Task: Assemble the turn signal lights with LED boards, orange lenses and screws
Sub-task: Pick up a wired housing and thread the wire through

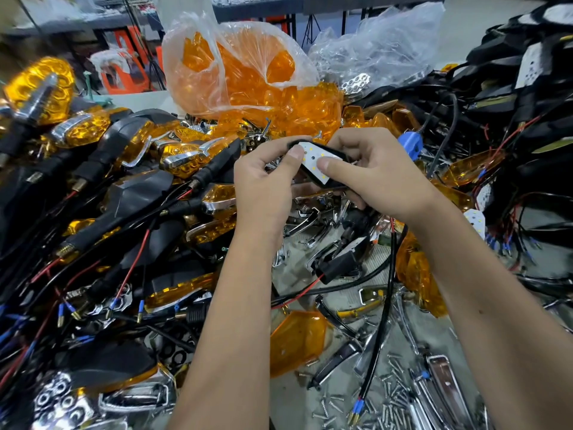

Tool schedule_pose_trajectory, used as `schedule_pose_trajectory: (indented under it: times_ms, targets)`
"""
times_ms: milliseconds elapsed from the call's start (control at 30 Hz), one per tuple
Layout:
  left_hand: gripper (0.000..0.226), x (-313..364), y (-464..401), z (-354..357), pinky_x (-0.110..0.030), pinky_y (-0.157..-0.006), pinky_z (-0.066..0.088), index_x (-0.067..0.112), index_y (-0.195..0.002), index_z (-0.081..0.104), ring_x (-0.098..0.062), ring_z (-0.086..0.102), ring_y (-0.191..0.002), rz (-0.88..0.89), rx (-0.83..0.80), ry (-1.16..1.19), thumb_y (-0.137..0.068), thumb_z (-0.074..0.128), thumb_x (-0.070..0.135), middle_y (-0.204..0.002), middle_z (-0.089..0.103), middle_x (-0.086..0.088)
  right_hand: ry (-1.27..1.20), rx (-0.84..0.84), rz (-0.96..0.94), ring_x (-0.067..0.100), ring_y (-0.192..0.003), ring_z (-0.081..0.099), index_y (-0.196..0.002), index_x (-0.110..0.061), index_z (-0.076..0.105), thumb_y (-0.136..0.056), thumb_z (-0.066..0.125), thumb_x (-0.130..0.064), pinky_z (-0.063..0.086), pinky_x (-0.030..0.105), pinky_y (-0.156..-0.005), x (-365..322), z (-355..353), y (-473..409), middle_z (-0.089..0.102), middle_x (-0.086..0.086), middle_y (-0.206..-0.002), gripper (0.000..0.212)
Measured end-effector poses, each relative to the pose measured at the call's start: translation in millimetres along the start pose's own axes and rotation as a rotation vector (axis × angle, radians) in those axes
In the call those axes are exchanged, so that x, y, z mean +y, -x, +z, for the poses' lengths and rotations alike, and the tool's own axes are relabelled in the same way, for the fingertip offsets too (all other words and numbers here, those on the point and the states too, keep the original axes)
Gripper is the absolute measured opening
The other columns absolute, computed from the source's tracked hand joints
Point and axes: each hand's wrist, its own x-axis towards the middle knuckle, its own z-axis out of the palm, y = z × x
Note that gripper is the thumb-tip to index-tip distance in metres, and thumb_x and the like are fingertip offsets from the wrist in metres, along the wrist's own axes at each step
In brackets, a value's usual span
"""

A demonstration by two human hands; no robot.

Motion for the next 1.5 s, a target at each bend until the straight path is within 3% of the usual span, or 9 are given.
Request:
schedule_pose_trajectory:
  times_ms: [333,500,667,900,1033,1167,1267,1367,1500]
  targets:
    - [0.021,1,0,-2,-0.034,-0.064,0.06,0.011,-0.101,0.078,-0.021,0.072,-0.083,0.058,-0.033,-0.011,-0.102,0.059,0.002,-0.114,0.071,-0.022,0.037,0.007,-0.039,0.011,-0.044,0.043,-0.085,-0.007,0.061,-0.101,0.067,-0.022,0.036,0.028,-0.048,-2,1,1,0.06,0.022,-0.073,0.023]
    - [0.021,-3,-2,-5,-0.061,-0.09,0.057,0.016,-0.1,0.078,-0.037,0.068,-0.108,0.112,-0.036,-0.103,-0.101,0.06,0.004,-0.115,0.071,-0.015,0.045,-0.014,-0.04,0.035,-0.046,0.052,-0.085,-0.005,0.057,-0.1,0.067,-0.021,0.04,0.028,-0.046,-2,1,1,0.054,0.023,-0.07,0.024]
    - [0.025,-1,-4,-7,-0.034,-0.095,0.052,0.027,-0.095,0.074,-0.015,0.063,-0.111,0.18,-0.089,-0.337,-0.1,0.061,0.006,-0.115,0.068,-0.004,0.085,-0.131,-0.014,0.037,-0.08,0.061,-0.094,-0.012,0.069,-0.098,0.07,-0.037,0.05,0.048,-0.071,-7,-3,-1,0.066,0.016,-0.084,0.025]
    - [0.029,1,-2,-7,-0.052,-0.098,0.056,0.036,-0.095,0.077,-0.018,0.057,-0.127,0.167,-0.16,-0.323,-0.101,0.063,0.012,-0.129,0.061,-0.006,0.008,-0.062,-0.024,0.05,-0.085,0.063,-0.112,-0.017,0.072,-0.096,0.075,-0.034,0.055,0.06,-0.077,-13,-2,-2,0.069,0.027,-0.09,0.023]
    - [0.022,1,-1,-6,-0.046,-0.099,0.055,0.024,-0.112,0.079,-0.018,0.063,-0.121,0.111,-0.147,-0.291,-0.105,0.06,0.017,-0.121,0.071,0.0,0.007,-0.031,-0.026,0.042,-0.084,0.064,-0.125,-0.018,0.072,-0.098,0.073,-0.023,0.056,0.055,-0.081,-10,0,-4,0.068,0.019,-0.09,0.028]
    - [0.023,2,1,-3,-0.043,-0.08,0.064,0.018,-0.118,0.071,-0.014,0.072,-0.083,-0.073,-0.129,-0.075,-0.109,0.05,0.023,-0.111,0.073,-0.003,-0.045,0.096,0.024,0.014,-0.1,0.072,-0.12,-0.02,0.076,-0.099,0.068,-0.014,0.058,0.042,-0.097,-4,1,-9,0.077,-0.003,-0.103,0.023]
    - [0.023,3,3,-1,-0.038,-0.076,0.063,0.018,-0.119,0.064,-0.011,0.07,-0.075,-0.123,-0.244,-0.053,-0.102,0.057,0.031,-0.113,0.067,-0.001,-0.171,0.2,0.05,0.015,-0.091,0.074,-0.105,-0.018,0.079,-0.096,0.07,-0.012,0.06,0.038,-0.088,-3,-4,-11,0.079,-0.003,-0.096,0.014]
    - [0.019,4,9,6,-0.047,-0.079,0.064,0.019,-0.118,0.062,-0.023,0.072,-0.083,-0.149,-0.386,-0.166,-0.104,0.056,0.03,-0.106,0.071,-0.006,-0.259,0.251,0.071,0.015,-0.078,0.069,-0.092,-0.021,0.078,-0.092,0.072,-0.015,0.059,0.036,-0.073,-5,-6,-10,0.074,0.001,-0.084,0.008]
    - [0.022,6,11,9,-0.025,-0.048,0.045,0.009,-0.118,0.059,-0.019,0.055,-0.058,-0.151,-0.419,-0.215,-0.113,0.04,0.019,-0.093,0.063,-0.017,-0.321,0.264,0.111,0.02,-0.064,0.068,-0.079,-0.02,0.067,-0.089,0.073,-0.015,0.055,0.033,-0.049,-9,-9,-8,0.065,0.004,-0.078,0.013]
